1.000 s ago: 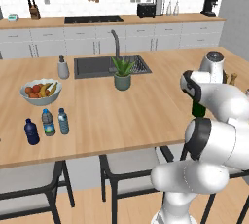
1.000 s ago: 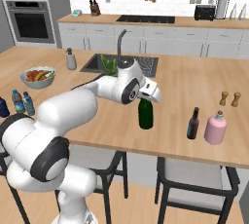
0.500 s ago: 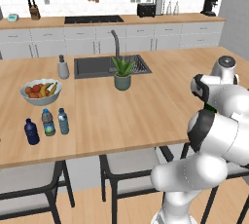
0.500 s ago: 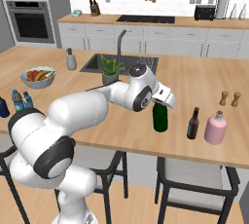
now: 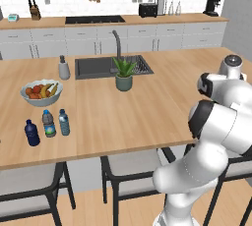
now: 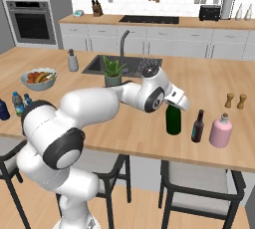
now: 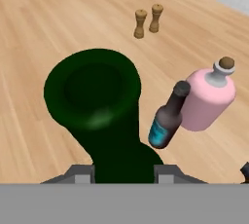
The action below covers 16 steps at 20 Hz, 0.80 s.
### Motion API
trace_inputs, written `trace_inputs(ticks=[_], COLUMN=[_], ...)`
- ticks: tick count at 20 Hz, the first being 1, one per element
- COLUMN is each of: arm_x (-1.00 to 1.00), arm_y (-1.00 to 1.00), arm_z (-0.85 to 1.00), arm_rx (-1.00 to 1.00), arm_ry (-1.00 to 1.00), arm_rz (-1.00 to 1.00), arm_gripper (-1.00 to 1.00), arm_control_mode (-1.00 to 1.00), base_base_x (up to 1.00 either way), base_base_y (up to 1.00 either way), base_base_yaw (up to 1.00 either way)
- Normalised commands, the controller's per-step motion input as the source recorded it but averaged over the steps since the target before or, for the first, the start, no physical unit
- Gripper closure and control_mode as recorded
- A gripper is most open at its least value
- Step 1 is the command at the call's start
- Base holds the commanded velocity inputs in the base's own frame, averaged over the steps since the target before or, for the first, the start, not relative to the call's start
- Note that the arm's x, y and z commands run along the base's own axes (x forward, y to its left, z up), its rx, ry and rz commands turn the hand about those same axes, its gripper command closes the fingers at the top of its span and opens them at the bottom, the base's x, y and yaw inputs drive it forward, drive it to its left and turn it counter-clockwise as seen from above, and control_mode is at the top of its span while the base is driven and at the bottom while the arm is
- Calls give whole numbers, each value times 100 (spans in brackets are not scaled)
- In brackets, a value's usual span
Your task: Move the plastic bottles in the middle to the plastics group, and the glass bottles in the middle to the glass group.
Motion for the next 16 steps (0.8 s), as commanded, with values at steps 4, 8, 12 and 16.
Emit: trace_inputs(ticks=[4, 8, 12, 16], arm_x=[0, 0, 0, 0], arm_y=[-20, 0, 0, 0], arm_z=[0, 0, 0, -2], arm_rx=[3, 6, 7, 7], arm_ry=[0, -1, -2, -4], arm_rz=[-12, -11, -8, -5], arm_gripper=[100, 100, 100, 100], arm_control_mode=[-100, -100, -100, -100], base_base_x=[0, 0, 0, 0], base_base_y=[0, 0, 0, 0], base_base_yaw=[0, 0, 0, 0])
